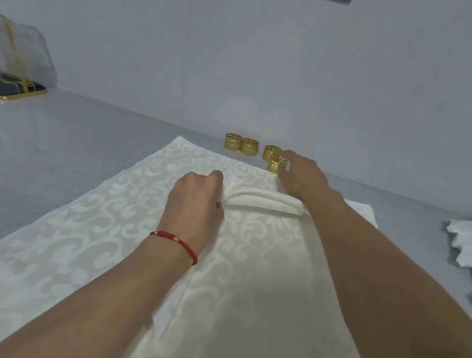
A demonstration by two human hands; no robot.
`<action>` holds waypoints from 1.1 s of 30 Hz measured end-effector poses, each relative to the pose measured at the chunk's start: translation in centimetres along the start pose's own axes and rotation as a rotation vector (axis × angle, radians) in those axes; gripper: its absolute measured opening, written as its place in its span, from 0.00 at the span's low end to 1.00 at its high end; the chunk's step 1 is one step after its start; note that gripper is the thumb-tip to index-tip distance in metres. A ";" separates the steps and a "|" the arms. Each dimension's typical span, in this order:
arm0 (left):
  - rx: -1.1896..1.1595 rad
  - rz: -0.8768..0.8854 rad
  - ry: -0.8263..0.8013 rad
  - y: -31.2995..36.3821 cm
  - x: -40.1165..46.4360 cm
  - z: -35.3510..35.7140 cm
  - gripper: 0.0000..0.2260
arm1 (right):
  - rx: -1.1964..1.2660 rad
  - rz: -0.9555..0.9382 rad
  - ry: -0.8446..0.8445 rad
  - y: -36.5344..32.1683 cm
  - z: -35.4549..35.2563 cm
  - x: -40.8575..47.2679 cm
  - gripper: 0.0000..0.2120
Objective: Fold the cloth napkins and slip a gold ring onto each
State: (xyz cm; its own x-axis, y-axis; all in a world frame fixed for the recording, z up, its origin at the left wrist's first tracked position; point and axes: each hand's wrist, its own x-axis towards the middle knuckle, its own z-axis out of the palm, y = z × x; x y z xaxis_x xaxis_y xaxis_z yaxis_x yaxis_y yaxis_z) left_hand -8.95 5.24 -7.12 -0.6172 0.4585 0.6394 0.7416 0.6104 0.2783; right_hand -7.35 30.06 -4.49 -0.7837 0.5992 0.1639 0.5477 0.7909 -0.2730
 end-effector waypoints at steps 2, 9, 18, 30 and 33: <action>0.004 0.015 0.007 0.0 0.0 0.0 0.20 | -0.086 0.024 -0.043 -0.7 0.9 0.9 0.21; -0.043 0.025 0.019 0.2 0.0 -0.2 0.18 | 0.262 0.087 0.210 0.1 -1.4 -0.6 0.07; -0.056 0.009 0.014 0.3 0.6 -1.3 0.12 | 1.156 0.270 0.374 6.5 -8.1 -15.5 0.10; -0.137 0.084 0.045 1.5 0.2 -2.2 0.11 | 1.391 0.344 0.296 6.8 -5.8 -22.2 0.18; -0.156 0.098 0.045 1.7 0.1 -2.3 0.11 | 1.396 0.272 0.246 6.7 -5.9 -22.4 0.17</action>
State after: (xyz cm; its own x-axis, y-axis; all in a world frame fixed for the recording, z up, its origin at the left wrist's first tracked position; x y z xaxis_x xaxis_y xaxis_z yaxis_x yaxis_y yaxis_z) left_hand -7.15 4.77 -4.93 -0.5306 0.4793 0.6991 0.8313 0.4553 0.3188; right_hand 15.58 22.70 -4.38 -0.5552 0.8284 0.0741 -0.1727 -0.0277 -0.9846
